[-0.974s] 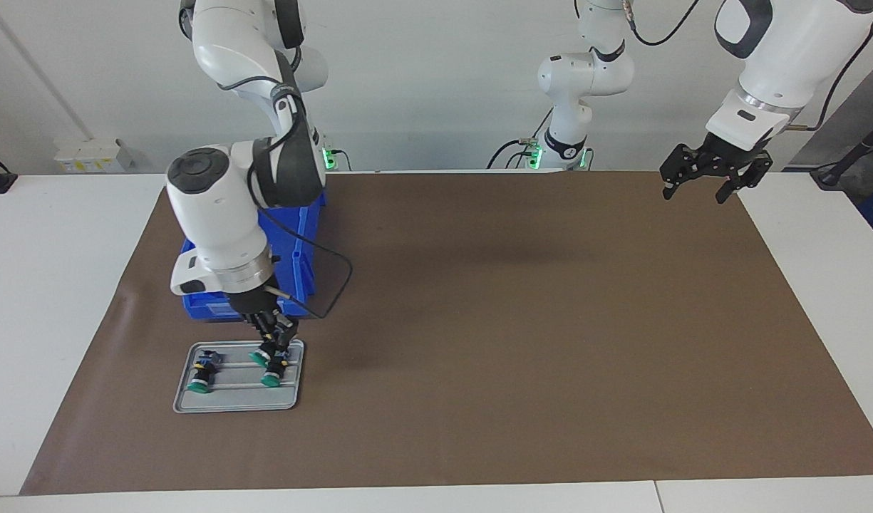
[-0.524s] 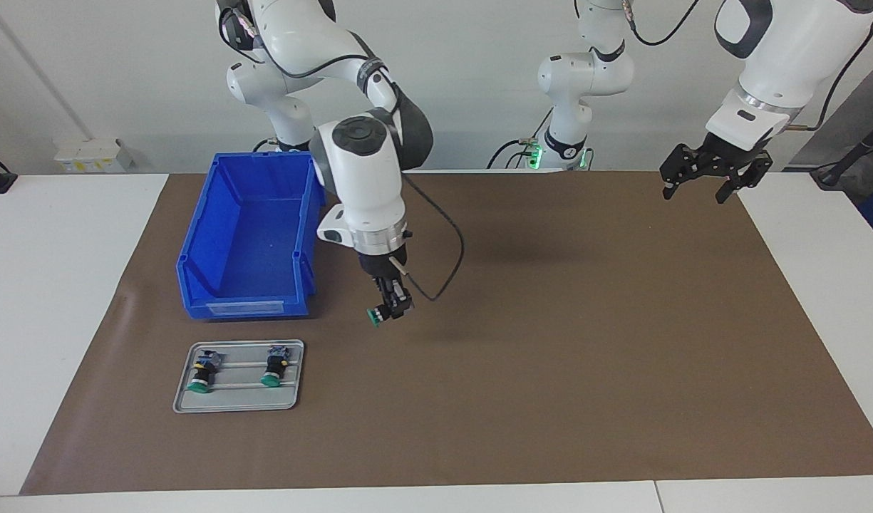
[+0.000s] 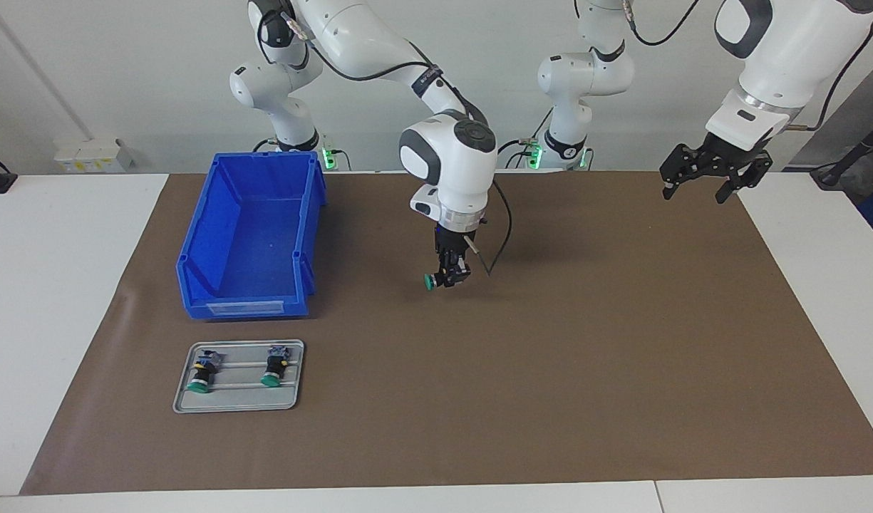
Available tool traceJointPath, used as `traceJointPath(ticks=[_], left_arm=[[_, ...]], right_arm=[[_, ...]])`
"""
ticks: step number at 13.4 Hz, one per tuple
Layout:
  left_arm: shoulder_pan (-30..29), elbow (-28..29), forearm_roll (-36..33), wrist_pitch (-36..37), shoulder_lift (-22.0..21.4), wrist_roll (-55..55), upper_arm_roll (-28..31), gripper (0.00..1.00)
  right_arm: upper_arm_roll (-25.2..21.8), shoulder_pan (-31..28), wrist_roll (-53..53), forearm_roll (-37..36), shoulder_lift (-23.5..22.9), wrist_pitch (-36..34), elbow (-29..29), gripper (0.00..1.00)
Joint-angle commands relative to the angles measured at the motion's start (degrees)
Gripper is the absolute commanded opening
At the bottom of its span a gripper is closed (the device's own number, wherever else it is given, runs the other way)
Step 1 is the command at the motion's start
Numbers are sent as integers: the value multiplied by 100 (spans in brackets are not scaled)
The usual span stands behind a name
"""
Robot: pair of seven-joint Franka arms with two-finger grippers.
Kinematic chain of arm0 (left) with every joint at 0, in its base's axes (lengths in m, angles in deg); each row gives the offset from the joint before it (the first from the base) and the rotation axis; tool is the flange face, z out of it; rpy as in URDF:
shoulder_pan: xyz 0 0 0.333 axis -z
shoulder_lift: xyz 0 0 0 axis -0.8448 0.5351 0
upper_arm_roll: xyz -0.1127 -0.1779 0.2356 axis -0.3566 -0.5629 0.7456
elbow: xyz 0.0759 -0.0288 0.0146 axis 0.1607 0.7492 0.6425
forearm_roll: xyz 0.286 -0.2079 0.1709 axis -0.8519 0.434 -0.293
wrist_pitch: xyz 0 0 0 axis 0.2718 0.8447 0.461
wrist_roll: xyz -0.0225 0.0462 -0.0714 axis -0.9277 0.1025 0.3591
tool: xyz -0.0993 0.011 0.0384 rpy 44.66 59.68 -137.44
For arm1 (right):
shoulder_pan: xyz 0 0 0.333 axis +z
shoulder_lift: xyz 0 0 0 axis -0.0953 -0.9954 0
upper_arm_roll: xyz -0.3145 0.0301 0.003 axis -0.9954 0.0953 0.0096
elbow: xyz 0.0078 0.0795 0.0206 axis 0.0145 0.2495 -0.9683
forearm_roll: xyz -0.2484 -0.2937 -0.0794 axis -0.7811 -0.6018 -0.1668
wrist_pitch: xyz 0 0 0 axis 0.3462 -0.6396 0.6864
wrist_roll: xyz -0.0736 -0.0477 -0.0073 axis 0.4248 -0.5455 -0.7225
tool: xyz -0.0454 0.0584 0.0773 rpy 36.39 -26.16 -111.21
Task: Place and press button with both arms
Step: 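Carry the part with the right gripper to the table center and release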
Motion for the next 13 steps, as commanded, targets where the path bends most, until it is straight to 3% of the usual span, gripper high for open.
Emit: traceJointPath(ticks=[1, 4, 13], left_arm=[[-55, 67, -106, 49, -69, -58, -41, 100], [-47, 67, -106, 49, -69, -58, -41, 100], [-47, 67, -106, 49, -69, -58, -41, 100]], right_arm=[[-9, -8, -300, -165, 119, 438, 534, 0], [-9, 123, -740, -174, 119, 939, 956, 0], [-9, 211, -1373, -183, 127, 949, 957, 0]])
